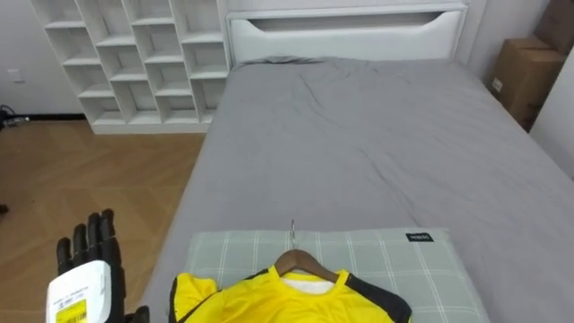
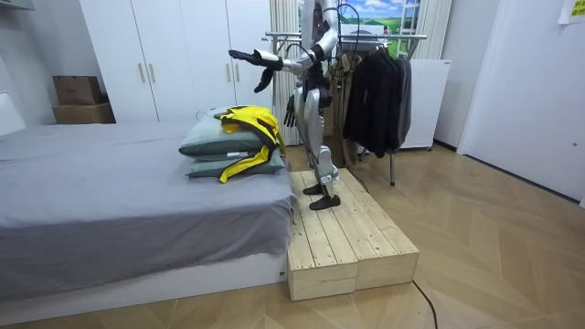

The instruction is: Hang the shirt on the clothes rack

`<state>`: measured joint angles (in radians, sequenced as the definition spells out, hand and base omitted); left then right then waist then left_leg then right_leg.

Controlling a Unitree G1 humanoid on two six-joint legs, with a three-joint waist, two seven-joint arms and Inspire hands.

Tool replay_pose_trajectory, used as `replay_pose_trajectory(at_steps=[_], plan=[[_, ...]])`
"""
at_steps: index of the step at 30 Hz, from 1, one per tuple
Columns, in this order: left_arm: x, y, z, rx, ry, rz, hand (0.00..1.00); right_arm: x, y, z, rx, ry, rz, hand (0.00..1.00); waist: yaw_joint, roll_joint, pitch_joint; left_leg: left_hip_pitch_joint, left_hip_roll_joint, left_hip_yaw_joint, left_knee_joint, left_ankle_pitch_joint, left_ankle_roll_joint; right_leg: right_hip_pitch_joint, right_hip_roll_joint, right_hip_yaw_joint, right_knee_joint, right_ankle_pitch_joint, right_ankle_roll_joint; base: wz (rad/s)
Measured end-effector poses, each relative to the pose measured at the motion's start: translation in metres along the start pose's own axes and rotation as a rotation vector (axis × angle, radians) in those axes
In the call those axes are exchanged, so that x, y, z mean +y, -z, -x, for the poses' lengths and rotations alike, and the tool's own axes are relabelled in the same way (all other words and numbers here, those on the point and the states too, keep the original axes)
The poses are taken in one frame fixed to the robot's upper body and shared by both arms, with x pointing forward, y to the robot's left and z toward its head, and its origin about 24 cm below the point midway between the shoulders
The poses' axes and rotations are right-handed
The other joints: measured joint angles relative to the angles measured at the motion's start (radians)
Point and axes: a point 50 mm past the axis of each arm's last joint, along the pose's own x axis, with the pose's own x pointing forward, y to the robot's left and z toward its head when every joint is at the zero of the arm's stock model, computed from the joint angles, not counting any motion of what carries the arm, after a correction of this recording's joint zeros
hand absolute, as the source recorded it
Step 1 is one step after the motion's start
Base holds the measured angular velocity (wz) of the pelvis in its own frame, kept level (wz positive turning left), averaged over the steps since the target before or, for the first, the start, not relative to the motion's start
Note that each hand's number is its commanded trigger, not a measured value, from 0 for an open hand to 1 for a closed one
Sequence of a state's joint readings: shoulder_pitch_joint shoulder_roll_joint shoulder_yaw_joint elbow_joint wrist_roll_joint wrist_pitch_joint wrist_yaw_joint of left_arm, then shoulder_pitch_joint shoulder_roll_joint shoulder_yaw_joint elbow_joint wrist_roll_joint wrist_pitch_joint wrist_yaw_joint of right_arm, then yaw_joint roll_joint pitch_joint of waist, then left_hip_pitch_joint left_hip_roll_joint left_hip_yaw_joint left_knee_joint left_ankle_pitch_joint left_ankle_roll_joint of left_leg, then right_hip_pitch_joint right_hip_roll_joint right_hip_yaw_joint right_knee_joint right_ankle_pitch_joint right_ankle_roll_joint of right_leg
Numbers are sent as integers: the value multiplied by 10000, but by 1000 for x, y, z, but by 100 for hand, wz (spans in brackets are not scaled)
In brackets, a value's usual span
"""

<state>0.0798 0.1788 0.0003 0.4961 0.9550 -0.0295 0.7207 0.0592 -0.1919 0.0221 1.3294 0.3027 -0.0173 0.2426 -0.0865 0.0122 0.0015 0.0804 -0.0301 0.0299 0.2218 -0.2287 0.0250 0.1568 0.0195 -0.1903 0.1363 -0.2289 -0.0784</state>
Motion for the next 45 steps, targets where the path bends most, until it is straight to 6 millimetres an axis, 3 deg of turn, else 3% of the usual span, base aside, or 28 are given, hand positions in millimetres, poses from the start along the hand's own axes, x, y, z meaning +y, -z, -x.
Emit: replay_pose_trajectory(at_steps=[10,17,24,32,36,38,39,40,41,42,43,44,45], plan=[[-6,-2,-1,20,1101,-277,0,0,0,0,69,15,-114,0,-217,112,-3,6,9,210,-11,0,0,-5,14,223,2,4,-3,-6],[-14,-25,-2,-1384,1835,-984,0,0,-4,0,-117,71,-93,0,-510,217,5,50,12,209,-189,3,3,-21,8,250,5,18,3,-2],[-16,-30,-4,-1554,2069,-1000,0,2,-7,-1,-329,39,0,0,-751,211,11,194,16,225,-346,4,4,16,13,256,6,19,5,-2],[-11,-44,-18,-1969,1710,-849,0,3,-13,-1,-505,47,286,0,-751,202,67,151,29,198,-356,4,4,-21,-10,275,6,21,7,1],[-5,-53,-32,-2174,1332,-749,0,3,-16,-2,-545,53,340,0,-750,227,55,59,38,162,-365,5,5,-135,-1,442,21,32,27,-1],[-3,-55,-38,-2236,1220,-790,0,2,-16,-2,-521,96,330,0,-737,305,25,99,100,-118,-536,92,85,-435,45,503,405,32,27,-13],[-3,-55,-39,-2234,1219,-778,0,2,-15,-1,-496,132,319,0,-727,357,51,200,180,-362,-673,158,94,-667,96,496,749,28,29,-29],[-4,-55,-40,-2147,1292,-645,0,0,-16,-1,-552,260,182,0,-690,584,134,318,426,-1090,-820,220,55,-1198,269,591,1400,-136,126,-63],[-2,-50,-44,-1855,1269,-478,0,3,-24,-2,-813,285,206,0,-607,526,129,242,530,-1591,-802,203,26,-1700,329,1024,445,154,-4,-76],[-1,-45,-45,-1644,1286,-460,0,4,-29,-3,-933,259,303,0,-657,535,134,113,572,-1732,-741,134,-92,-1926,284,1030,195,831,-58,-40],[-4,-40,-48,-1463,1612,-574,0,3,-29,-2,-987,383,415,0,-1021,571,75,-107,627,-1634,-697,82,-453,-1829,323,691,132,1105,-28,11],[-4,-40,-50,-1455,1726,-591,0,1,-27,-2,-963,487,426,0,-1170,569,87,-168,651,-1372,-744,107,-506,-1830,306,585,143,1108,-33,47],[-2,-44,-55,-1552,1694,-515,0,-4,-24,-1,-846,673,442,0,-1308,546,102,-270,699,-825,-850,163,-572,-1801,309,810,134,1108,-33,41]])
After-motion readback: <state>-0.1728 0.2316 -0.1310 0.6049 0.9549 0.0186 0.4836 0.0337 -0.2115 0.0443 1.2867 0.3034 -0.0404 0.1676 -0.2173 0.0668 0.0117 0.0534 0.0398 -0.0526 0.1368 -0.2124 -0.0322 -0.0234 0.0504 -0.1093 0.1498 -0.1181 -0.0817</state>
